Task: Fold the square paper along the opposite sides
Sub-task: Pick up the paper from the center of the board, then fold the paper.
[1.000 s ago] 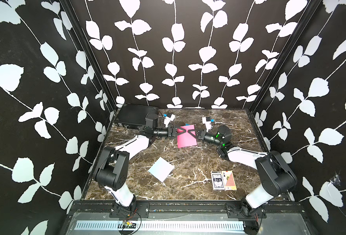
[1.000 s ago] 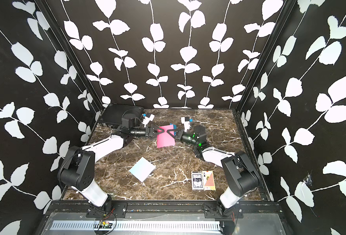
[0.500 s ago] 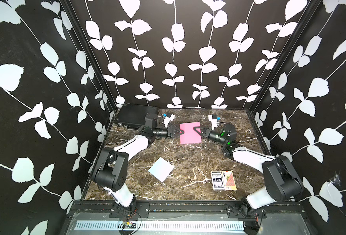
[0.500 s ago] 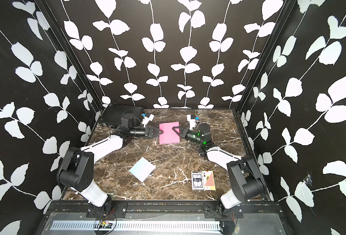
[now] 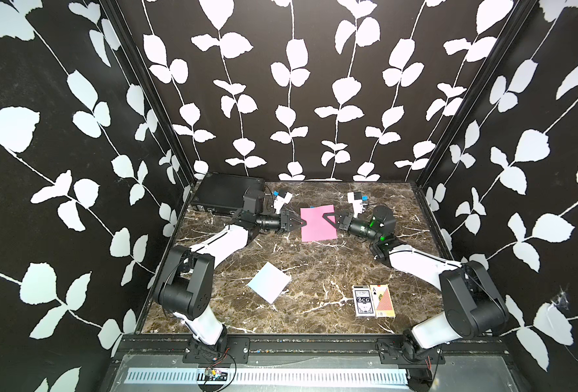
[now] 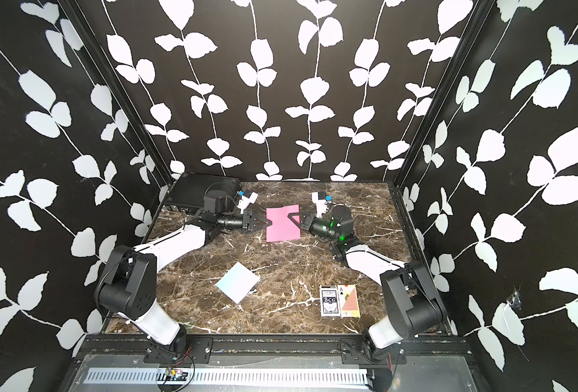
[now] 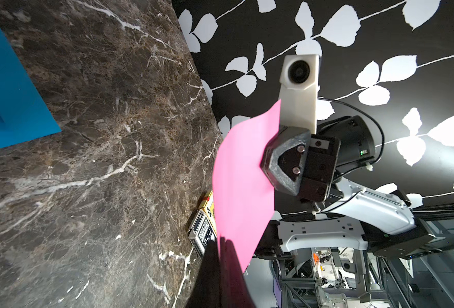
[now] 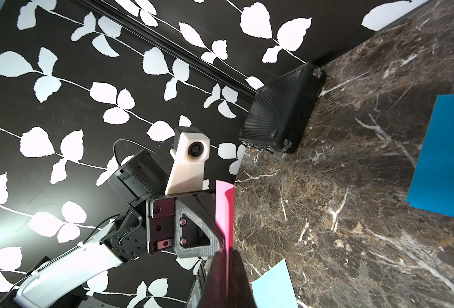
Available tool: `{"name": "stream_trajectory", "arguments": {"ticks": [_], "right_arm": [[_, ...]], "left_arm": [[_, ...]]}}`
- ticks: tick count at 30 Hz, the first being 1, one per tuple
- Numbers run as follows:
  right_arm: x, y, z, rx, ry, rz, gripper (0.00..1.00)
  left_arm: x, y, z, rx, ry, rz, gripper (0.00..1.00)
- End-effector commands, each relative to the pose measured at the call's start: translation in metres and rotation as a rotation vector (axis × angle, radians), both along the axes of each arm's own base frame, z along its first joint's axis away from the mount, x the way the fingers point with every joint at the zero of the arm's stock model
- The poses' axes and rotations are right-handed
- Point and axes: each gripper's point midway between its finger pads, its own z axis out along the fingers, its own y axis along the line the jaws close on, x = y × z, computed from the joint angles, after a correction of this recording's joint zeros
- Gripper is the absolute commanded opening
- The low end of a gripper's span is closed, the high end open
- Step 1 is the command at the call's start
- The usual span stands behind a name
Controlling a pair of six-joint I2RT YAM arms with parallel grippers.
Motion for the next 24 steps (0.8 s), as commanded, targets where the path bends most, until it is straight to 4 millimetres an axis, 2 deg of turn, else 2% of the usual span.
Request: {"name": "stream_trajectory", "arguments": {"ticks": [1, 4, 7, 12, 17, 20, 24], "right_arm": [[-0.004, -0.001, 0.002, -0.021, -0.038, 0.017, 0.10], [-0.002, -0.002, -0.011, -0.086, -0.019, 0.015, 0.28], [0.002, -0.003, -0.030, -0.166, -0.006, 0.014, 0.41], [0.017, 0.005, -0.060, -0.186, 0.041, 0.035, 0.44], [0.030, 0.020, -0.079, -0.126, 0.085, 0.069, 0.44], [0.029, 0.032, -0.080, -0.092, 0.082, 0.097, 0.46], [0.020, 0.043, -0.069, -0.040, 0.061, 0.139, 0.48]], "left_arm": [[-0.002, 0.001, 0.028, -0.018, -0.088, -0.003, 0.00], [-0.006, 0.002, 0.035, -0.010, -0.109, -0.013, 0.00], [-0.014, 0.004, 0.046, -0.014, -0.143, -0.035, 0.00], [-0.028, 0.005, 0.062, -0.045, -0.183, -0.077, 0.00], [-0.033, 0.006, 0.072, -0.084, -0.214, -0.092, 0.00], [-0.033, 0.005, 0.076, -0.103, -0.220, -0.094, 0.00], [-0.032, 0.004, 0.076, -0.109, -0.224, -0.103, 0.00]]}}
